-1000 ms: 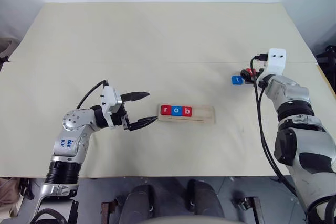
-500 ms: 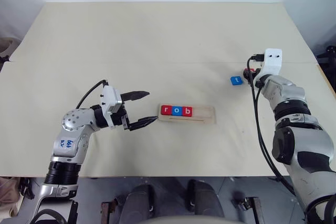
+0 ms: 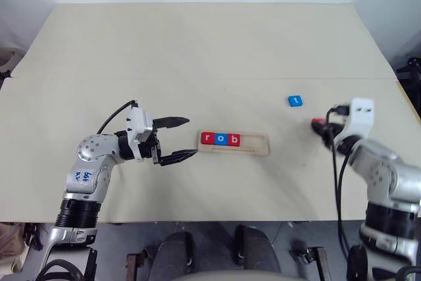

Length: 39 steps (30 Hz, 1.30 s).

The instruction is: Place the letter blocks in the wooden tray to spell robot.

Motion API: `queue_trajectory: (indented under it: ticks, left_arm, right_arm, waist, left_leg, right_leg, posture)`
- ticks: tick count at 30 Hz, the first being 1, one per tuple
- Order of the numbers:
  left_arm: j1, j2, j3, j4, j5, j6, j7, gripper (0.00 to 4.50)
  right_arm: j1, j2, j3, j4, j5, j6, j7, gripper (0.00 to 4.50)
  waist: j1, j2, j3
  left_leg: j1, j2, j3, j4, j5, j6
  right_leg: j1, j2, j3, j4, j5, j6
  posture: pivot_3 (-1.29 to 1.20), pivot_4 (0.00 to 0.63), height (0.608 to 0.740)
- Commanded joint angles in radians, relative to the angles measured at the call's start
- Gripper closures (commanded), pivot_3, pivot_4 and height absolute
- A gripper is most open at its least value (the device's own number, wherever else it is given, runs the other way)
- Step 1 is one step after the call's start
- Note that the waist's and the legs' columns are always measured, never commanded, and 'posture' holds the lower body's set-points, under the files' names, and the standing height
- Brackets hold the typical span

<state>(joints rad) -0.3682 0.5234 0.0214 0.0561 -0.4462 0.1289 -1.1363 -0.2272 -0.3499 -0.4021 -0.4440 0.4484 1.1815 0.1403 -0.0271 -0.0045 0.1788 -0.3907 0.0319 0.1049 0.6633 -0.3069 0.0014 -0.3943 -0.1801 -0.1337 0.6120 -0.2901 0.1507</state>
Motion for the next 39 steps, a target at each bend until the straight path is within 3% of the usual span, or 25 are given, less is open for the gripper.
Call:
queue_trajectory:
  ticks: [1,4,7,10,13,14,17,23,29,35,39]
  left_arm:
    - [-0.006,-0.003,0.008,-0.004,-0.021,-0.003,-0.016,0.00]
    - [-0.012,-0.007,0.002,0.001,-0.018,-0.004,-0.026,0.00]
    - [-0.027,-0.012,0.002,0.011,-0.014,-0.006,-0.029,0.00]
    - [-0.034,-0.011,0.005,0.017,-0.012,-0.009,-0.032,0.00]
    - [-0.030,-0.003,0.011,0.014,-0.013,-0.009,-0.036,0.00]
    - [-0.029,-0.001,0.012,0.013,-0.013,-0.010,-0.037,0.00]
    - [-0.025,0.009,0.011,0.007,-0.013,-0.011,-0.050,0.00]
    - [-0.030,0.022,0.003,-0.005,-0.013,-0.010,-0.082,0.00]
    - [-0.044,0.014,0.001,-0.012,-0.007,-0.012,-0.075,0.00]
    - [-0.026,0.012,0.004,-0.052,-0.010,-0.002,-0.051,0.00]
    - [-0.006,0.021,0.015,-0.074,-0.014,0.005,-0.035,0.00]
  right_arm:
    - [0.033,0.031,-0.037,-0.157,0.029,0.057,-0.038,2.59]
    - [0.045,0.046,-0.038,-0.167,0.022,0.068,-0.050,2.59]
    - [0.048,0.038,-0.024,-0.169,0.029,0.091,-0.039,2.03]
    - [0.034,0.009,-0.025,-0.162,0.058,0.121,0.003,1.07]
    - [0.019,-0.128,-0.002,-0.132,0.106,0.109,0.143,0.11]
    - [0.022,-0.193,0.019,-0.111,0.107,0.076,0.202,0.04]
    - [0.039,-0.419,0.111,0.007,0.058,-0.145,0.448,0.04]
    - [-0.035,-0.633,0.294,0.372,-0.065,-0.655,0.919,0.04]
    - [-0.261,-0.618,0.482,0.788,-0.245,-0.961,1.107,0.04]
    - [-0.398,-0.560,0.547,0.981,-0.310,-1.044,1.194,0.04]
    - [-0.416,-0.548,0.553,1.001,-0.317,-1.051,1.231,0.95]
  waist:
    - [0.002,0.000,0.000]
    - [0.003,0.000,0.000]
    - [0.006,0.000,0.000]
    - [0.005,0.000,0.000]
    - [0.003,0.000,0.000]
    - [0.003,0.000,0.000]
    - [0.004,-0.001,0.000]
    - [0.002,-0.002,0.001]
    - [0.000,-0.002,0.001]
    - [0.002,-0.002,0.001]
    - [0.001,-0.002,0.001]
  left_leg:
    - [0.000,0.000,0.000,0.000,0.000,0.000]
    - [0.000,0.000,0.000,0.000,0.000,0.001]
    - [0.000,-0.001,0.000,0.000,0.000,0.001]
    - [0.000,-0.001,0.000,0.000,0.000,0.001]
    - [0.000,-0.001,0.000,0.000,-0.001,0.001]
    - [0.000,-0.001,0.000,0.000,-0.001,0.001]
    - [0.000,-0.001,0.000,0.000,-0.001,0.002]
    - [0.000,-0.001,0.001,0.000,-0.001,0.002]
    - [0.001,-0.001,0.002,0.001,-0.001,0.002]
    - [0.000,0.000,0.001,0.002,-0.001,0.001]
    - [0.000,0.000,0.001,0.003,-0.001,0.001]
  right_leg:
    - [0.000,0.000,0.000,0.000,0.000,0.000]
    - [0.000,0.000,0.000,-0.001,0.000,0.000]
    - [0.000,0.000,0.000,0.000,0.000,0.000]
    - [0.000,0.000,0.000,-0.001,0.000,0.000]
    - [0.000,0.000,0.000,-0.001,0.000,0.000]
    - [0.000,0.000,0.000,-0.001,0.000,0.000]
    - [0.000,0.000,0.000,-0.002,0.000,0.000]
    - [0.001,0.000,-0.001,-0.003,0.000,0.000]
    - [0.002,0.000,-0.001,-0.002,0.000,0.001]
    - [0.002,0.000,-0.001,-0.003,0.000,0.001]
    - [0.003,0.000,-0.001,-0.003,0.000,0.001]
  posture:
    - [0.00,0.150,0.740]
    - [0.00,0.150,0.740]
    - [0.00,0.150,0.740]
    - [0.00,0.150,0.740]
    - [0.00,0.150,0.740]
    - [0.00,0.150,0.740]
    - [0.00,0.150,0.740]
    - [0.00,0.150,0.740]
    - [0.00,0.150,0.740]
    - [0.00,0.150,0.740]
    - [0.00,0.150,0.740]
